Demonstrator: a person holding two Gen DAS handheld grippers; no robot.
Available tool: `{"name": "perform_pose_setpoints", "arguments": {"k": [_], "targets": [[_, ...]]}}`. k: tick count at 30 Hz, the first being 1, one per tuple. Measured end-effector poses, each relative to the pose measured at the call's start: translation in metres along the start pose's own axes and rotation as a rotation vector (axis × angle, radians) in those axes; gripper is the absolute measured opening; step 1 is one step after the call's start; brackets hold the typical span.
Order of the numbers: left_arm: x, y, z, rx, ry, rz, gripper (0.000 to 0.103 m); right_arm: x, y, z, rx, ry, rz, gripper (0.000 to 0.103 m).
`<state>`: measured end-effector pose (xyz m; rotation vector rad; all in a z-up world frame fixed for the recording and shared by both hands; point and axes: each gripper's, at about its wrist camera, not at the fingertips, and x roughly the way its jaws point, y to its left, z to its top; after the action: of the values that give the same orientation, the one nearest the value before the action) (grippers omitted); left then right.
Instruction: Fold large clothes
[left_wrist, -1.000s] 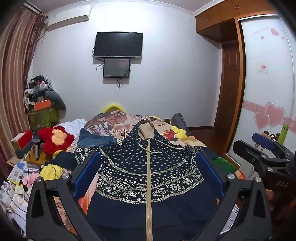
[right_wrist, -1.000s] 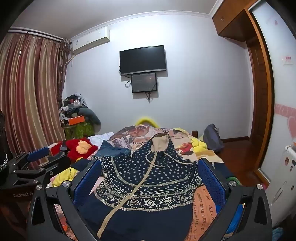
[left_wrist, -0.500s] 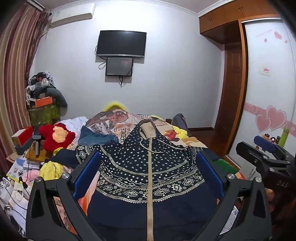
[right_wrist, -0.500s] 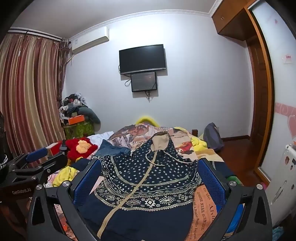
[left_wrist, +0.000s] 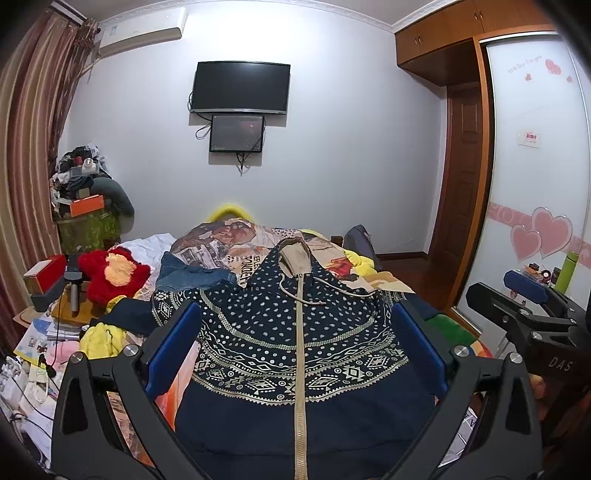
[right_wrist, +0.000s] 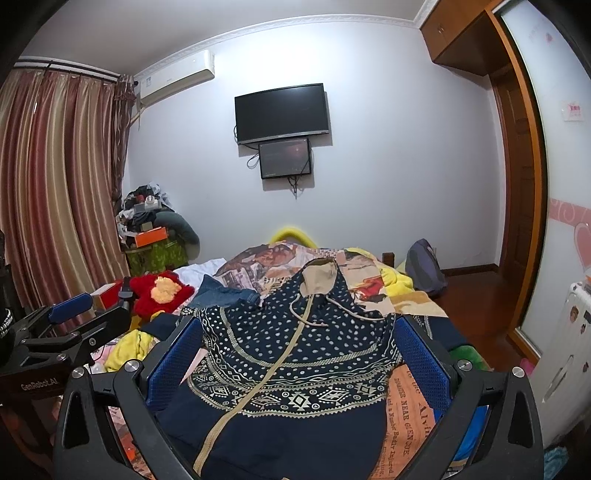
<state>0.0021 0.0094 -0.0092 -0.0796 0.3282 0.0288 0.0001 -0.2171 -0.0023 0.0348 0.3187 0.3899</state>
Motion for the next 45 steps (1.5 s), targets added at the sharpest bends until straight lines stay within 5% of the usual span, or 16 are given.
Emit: {"name": "perform_pose_setpoints", "arguments": {"k": [45], "targets": [[0.0044, 0.0002, 0.0030, -0.003, 0.004, 0.016, 0.103, 0.0049, 0.0018, -0.0007, -0.004, 0.004, 0.005, 0.103]]}}
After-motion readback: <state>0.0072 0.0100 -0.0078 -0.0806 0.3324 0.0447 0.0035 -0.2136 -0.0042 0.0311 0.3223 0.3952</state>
